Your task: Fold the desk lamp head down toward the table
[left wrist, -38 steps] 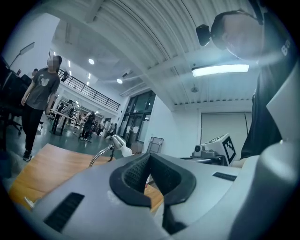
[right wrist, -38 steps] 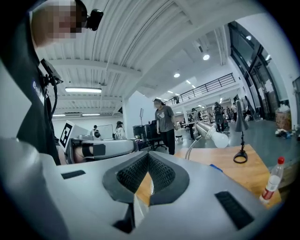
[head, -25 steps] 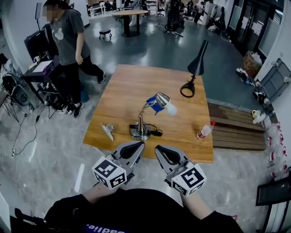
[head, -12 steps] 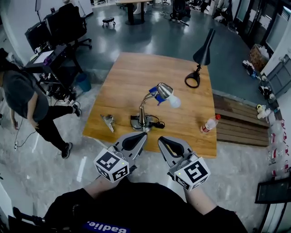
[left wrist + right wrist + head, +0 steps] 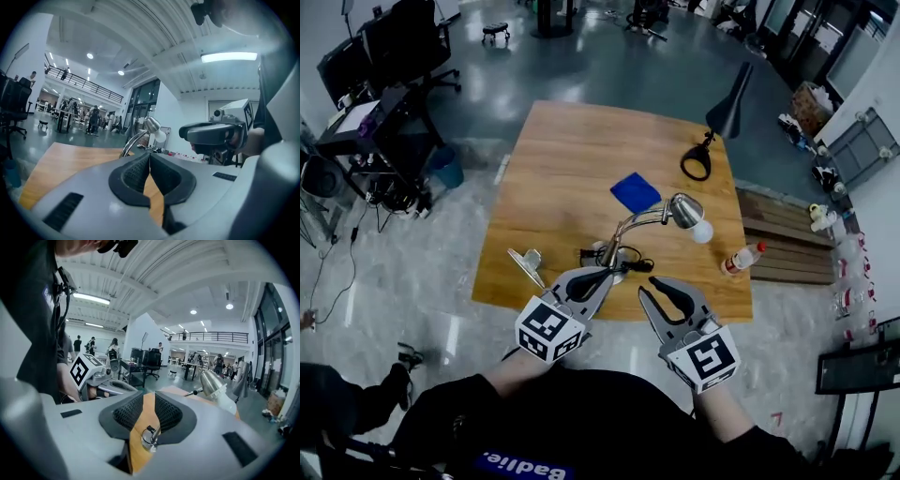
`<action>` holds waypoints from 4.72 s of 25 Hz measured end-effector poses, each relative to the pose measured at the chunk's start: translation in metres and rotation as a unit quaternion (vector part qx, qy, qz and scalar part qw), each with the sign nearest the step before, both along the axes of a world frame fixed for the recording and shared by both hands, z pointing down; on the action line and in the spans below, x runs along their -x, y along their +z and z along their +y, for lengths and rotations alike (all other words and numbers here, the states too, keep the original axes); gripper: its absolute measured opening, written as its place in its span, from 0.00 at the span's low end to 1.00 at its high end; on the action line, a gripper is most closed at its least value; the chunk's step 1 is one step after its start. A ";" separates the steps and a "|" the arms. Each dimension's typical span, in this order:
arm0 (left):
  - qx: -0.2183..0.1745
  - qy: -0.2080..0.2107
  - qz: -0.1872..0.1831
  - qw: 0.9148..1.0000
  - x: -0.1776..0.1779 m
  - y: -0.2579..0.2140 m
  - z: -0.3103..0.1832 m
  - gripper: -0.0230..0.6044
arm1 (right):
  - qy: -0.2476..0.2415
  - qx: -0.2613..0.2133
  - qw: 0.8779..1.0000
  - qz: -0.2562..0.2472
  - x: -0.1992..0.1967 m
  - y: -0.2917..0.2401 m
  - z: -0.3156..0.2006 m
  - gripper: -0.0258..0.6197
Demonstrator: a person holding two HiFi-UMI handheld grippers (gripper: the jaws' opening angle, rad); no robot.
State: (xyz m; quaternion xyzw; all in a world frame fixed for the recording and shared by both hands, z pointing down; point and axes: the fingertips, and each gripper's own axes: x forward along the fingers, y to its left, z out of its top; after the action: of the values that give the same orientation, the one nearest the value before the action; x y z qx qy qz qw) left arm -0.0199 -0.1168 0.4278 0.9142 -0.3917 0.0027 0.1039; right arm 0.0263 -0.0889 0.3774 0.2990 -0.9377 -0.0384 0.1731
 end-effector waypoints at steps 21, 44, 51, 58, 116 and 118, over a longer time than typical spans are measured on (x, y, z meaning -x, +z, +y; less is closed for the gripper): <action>0.041 0.041 -0.078 0.995 0.015 0.090 -0.075 0.03 | 0.054 -0.138 0.944 0.294 0.019 -0.002 -0.065 0.24; 0.060 0.028 -0.131 0.989 -0.002 0.152 -0.114 0.23 | 0.010 -0.242 0.784 0.571 0.028 0.018 -0.105 0.45; 0.063 0.040 -0.139 0.987 -0.016 0.154 -0.123 0.26 | 0.010 -0.246 0.719 0.650 0.025 0.044 -0.130 0.45; 0.069 0.051 -0.160 0.983 -0.025 0.160 -0.135 0.27 | 0.007 -0.255 0.651 0.715 0.015 0.061 -0.154 0.44; 0.074 -0.002 -0.065 0.995 -0.036 0.166 -0.160 0.22 | 0.130 -0.216 0.810 0.529 -0.039 0.090 -0.161 0.17; 0.074 -0.003 -0.064 0.995 -0.037 0.166 -0.160 0.22 | 0.139 -0.199 0.830 0.503 -0.044 0.096 -0.159 0.18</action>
State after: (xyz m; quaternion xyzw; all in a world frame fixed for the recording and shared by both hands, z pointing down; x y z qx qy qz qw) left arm 0.0167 -0.2765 0.5941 0.9009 -0.3985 0.0897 0.1464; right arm 0.0703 -0.2480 0.4730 0.3939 -0.6415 -0.3448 0.5607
